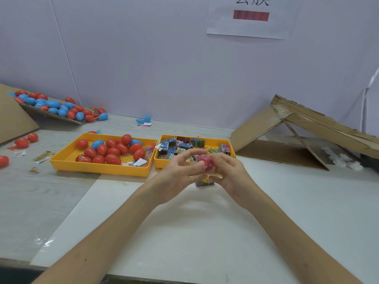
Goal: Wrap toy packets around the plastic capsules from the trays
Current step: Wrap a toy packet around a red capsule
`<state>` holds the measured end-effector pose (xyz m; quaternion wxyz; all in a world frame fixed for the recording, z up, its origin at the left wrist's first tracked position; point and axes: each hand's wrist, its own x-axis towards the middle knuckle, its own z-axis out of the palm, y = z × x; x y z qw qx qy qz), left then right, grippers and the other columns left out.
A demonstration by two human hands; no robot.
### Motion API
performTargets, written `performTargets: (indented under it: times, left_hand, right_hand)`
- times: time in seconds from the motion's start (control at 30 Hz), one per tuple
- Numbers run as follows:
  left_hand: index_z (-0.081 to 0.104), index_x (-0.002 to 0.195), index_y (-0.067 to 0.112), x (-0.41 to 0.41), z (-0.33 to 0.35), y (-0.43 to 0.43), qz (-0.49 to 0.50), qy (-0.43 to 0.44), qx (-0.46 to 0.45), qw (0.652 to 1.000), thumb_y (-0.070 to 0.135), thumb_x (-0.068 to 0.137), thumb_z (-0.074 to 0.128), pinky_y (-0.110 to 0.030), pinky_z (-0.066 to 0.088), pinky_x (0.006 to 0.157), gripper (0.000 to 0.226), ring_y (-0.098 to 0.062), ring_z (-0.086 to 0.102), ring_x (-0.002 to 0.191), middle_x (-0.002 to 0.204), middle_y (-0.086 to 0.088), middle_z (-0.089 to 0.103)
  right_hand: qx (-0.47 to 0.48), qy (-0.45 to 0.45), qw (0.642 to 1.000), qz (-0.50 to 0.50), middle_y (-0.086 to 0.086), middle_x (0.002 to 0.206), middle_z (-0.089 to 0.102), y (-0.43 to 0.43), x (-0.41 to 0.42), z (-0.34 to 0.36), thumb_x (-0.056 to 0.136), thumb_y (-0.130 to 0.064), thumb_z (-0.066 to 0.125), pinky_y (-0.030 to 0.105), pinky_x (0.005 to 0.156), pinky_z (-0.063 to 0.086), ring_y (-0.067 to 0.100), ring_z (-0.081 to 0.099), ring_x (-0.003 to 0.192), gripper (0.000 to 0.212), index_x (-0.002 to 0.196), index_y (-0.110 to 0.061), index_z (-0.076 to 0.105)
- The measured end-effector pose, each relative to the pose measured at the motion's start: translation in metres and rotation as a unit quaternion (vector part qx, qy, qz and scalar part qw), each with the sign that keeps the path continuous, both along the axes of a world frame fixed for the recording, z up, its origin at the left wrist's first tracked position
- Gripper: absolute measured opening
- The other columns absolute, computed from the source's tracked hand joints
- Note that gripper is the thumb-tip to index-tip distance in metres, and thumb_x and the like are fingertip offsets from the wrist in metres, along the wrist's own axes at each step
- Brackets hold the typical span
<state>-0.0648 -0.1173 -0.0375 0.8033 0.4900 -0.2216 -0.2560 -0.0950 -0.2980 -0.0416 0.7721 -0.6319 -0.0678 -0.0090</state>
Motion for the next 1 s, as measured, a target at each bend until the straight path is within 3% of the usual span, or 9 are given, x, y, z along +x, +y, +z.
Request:
performTargets:
  times: [0.1,0.2,0.5,0.67,0.77,1.0]
  left_hand:
    - [0.056,0.134,0.005,0.0012,-0.0015,0.0003,0.009,0.016,0.005,1.0,0.009,0.086,0.069,-0.037,0.053,0.103,0.05,-0.031,0.066,0.114,0.119,-0.019,0.068]
    - [0.058,0.132,0.005,0.0018,-0.0009,-0.0006,0.018,0.023,0.004,1.0,0.01,0.085,0.072,-0.032,0.057,0.095,0.05,-0.031,0.068,0.113,0.117,-0.017,0.07]
    - [0.064,0.122,0.014,0.0026,-0.0028,0.0,0.032,0.003,0.043,0.999,0.014,0.081,0.074,-0.04,0.052,0.1,0.043,-0.031,0.069,0.109,0.111,-0.016,0.072]
    - [0.066,0.12,0.012,0.003,-0.0044,-0.0004,0.023,0.019,0.026,0.999,0.014,0.082,0.074,-0.037,0.053,0.099,0.039,-0.03,0.069,0.107,0.111,-0.017,0.07]
    - [0.064,0.121,0.009,0.0028,-0.0052,-0.0008,0.022,0.027,0.013,0.999,0.012,0.084,0.074,-0.032,0.057,0.095,0.038,-0.028,0.068,0.107,0.112,-0.017,0.07]
    - [0.055,0.133,0.001,0.0034,-0.0028,0.0009,0.012,0.043,-0.02,0.999,0.007,0.086,0.073,-0.03,0.056,0.091,0.05,-0.032,0.068,0.114,0.122,-0.021,0.069]
  right_hand:
    - [-0.042,-0.028,0.999,-0.02,0.014,0.102,0.072,0.0001,0.0,-0.0007,0.085,-0.033,0.067,0.035,0.079,0.053,0.023,0.068,0.089,0.034,0.104,-0.005,0.072]
    - [-0.047,-0.051,0.997,-0.03,0.009,0.096,0.074,0.0009,-0.0001,-0.0004,0.085,-0.032,0.069,0.029,0.072,0.056,0.02,0.07,0.086,0.028,0.1,-0.009,0.074]
    - [-0.044,-0.056,0.997,-0.028,0.01,0.095,0.075,-0.0011,0.0029,-0.0041,0.079,-0.032,0.076,0.036,0.079,0.057,0.022,0.071,0.087,0.032,0.099,-0.007,0.074]
    - [-0.073,-0.08,0.993,-0.048,0.007,0.084,0.076,0.0022,0.0012,-0.0039,0.082,-0.021,0.075,0.022,0.069,0.056,0.017,0.073,0.079,0.022,0.097,-0.006,0.072]
    - [-0.099,-0.099,0.988,-0.068,0.012,0.087,0.076,0.005,0.0,-0.0052,0.082,-0.02,0.078,0.024,0.07,0.057,0.021,0.074,0.082,0.021,0.098,-0.007,0.072]
    - [-0.028,-0.058,0.996,-0.056,0.01,0.098,0.074,0.0007,0.0019,-0.0021,0.079,-0.027,0.075,0.04,0.082,0.057,0.024,0.071,0.091,0.039,0.108,-0.003,0.069]
